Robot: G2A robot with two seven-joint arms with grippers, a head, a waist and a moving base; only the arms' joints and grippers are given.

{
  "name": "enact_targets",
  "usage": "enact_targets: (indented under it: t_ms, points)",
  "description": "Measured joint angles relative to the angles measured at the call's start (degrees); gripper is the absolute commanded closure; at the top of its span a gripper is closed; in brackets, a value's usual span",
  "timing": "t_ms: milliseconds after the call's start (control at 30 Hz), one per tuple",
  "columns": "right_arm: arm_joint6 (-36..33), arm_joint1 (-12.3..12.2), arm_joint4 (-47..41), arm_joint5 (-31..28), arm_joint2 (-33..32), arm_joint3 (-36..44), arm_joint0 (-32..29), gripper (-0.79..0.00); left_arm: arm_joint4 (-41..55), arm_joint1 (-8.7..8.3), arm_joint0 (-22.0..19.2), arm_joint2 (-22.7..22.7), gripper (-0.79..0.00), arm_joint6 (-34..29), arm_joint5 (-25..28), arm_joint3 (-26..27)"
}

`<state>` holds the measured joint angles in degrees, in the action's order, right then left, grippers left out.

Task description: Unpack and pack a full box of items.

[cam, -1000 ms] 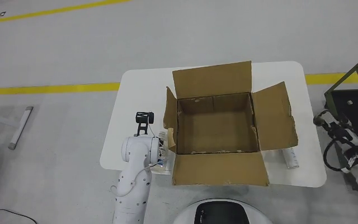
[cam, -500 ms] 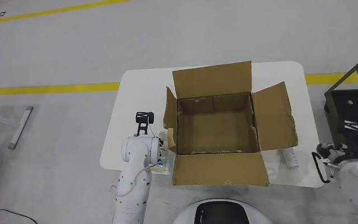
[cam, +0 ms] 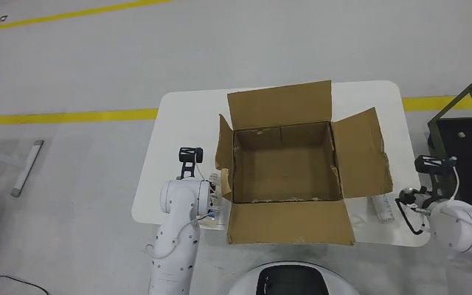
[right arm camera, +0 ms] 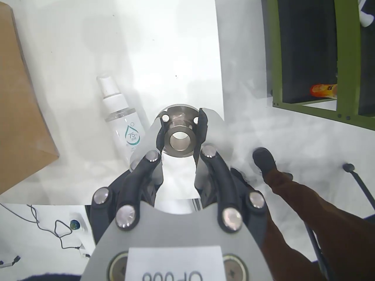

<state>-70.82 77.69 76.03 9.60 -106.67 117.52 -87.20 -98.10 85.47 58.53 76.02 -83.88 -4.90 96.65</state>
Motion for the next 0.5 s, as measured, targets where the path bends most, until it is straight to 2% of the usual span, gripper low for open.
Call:
enact_targets:
  t_ms: [500]
  points:
    - [2.8, -0.3, -3.2, -0.4, 0.9, -4.9, -0.2, 0.000, 0.0, 0.00, 0.0, 0.0, -0.785, 0.0, 0.0, 0.0]
